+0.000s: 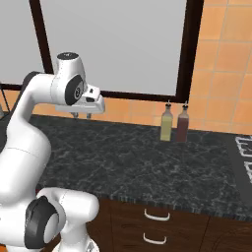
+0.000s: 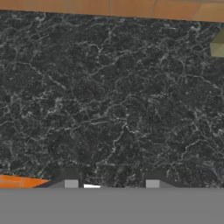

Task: Take a straw from the drawer in front and place it inside the glass cup on the dining counter.

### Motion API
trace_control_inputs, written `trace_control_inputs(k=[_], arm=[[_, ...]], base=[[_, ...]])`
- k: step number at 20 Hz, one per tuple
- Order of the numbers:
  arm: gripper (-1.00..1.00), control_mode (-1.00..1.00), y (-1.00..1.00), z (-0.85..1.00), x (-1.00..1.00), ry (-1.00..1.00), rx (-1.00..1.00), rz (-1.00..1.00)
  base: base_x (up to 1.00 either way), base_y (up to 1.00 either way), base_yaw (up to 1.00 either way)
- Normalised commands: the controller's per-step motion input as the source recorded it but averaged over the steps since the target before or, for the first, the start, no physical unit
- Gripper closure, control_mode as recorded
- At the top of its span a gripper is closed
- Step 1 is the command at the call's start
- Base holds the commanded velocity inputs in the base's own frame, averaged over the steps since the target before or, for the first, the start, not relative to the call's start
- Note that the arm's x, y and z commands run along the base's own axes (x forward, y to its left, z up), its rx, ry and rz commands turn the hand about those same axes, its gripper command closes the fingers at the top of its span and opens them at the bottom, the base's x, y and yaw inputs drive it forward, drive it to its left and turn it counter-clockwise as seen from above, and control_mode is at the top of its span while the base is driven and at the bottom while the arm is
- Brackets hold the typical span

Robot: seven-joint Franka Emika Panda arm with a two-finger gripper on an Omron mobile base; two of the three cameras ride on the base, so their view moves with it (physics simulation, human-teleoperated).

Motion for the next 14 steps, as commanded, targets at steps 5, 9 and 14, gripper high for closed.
trace_control_inputs(k=[5,9,14], arm=[[-1.0,1.0,0.0,0.0,-0.03,0.0,0.0,0.0],[-1.0,1.0,0.0,0.0,0.0,0.0,0.0,0.0],[-1.0,1.0,0.0,0.0,0.0,0.0,0.0,0.0]], base=[[-0.26,0.0,0.0],[-0.73,-0.1,0.07],[-0.3,-0.62,0.48]])
